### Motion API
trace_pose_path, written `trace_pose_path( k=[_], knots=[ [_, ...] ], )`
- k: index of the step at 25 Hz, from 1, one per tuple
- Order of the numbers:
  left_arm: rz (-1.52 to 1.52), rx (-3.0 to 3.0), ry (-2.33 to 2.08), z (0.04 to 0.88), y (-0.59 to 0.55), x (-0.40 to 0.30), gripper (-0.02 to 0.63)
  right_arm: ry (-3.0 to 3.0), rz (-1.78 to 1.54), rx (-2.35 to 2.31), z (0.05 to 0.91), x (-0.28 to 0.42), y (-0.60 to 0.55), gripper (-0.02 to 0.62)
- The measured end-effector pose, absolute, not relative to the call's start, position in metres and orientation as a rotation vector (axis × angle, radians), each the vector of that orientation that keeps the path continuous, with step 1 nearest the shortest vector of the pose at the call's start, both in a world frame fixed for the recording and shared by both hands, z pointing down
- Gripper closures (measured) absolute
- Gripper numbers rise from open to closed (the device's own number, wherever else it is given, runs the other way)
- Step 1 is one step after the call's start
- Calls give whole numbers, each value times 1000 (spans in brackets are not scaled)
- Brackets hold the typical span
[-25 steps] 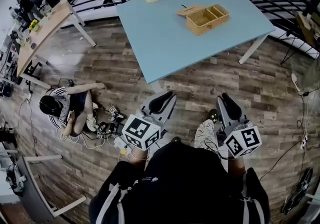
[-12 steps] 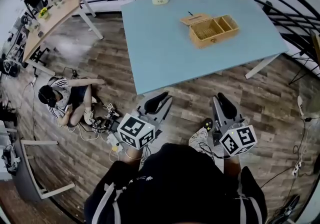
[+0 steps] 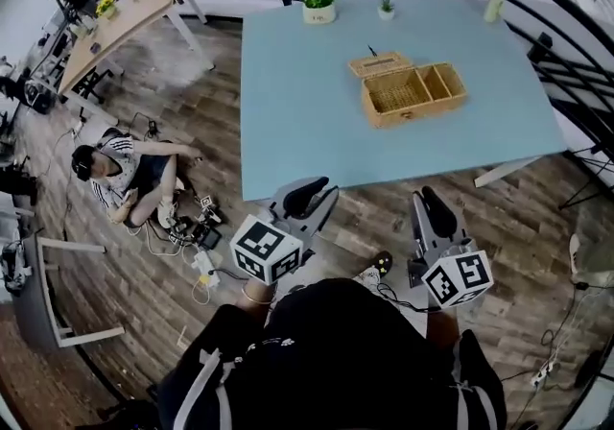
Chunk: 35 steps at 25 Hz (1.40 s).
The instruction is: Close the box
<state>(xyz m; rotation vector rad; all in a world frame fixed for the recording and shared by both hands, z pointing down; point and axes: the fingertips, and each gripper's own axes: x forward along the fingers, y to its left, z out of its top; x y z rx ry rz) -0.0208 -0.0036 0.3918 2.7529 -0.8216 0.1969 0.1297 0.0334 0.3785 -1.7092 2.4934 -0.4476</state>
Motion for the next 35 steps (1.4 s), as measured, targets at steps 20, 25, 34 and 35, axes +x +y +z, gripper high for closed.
trace_pose_path(
  k=[20,25,34,35],
  knots=[
    [157,2541,-1202,399,-41,23,529,2752,-493,-1332,389,181,-54,506],
    [120,2483,-1241,403,-48,5,529,2770,-493,-1313,387,173,-66,505],
    [31,2459,-1202,411,-129,30,522,2764,-460,-1422,377,216,-115,502],
    [27,2459,-1204,410,-142,32,522,2764,-454,-1428,375,220,-124,502]
  ],
)
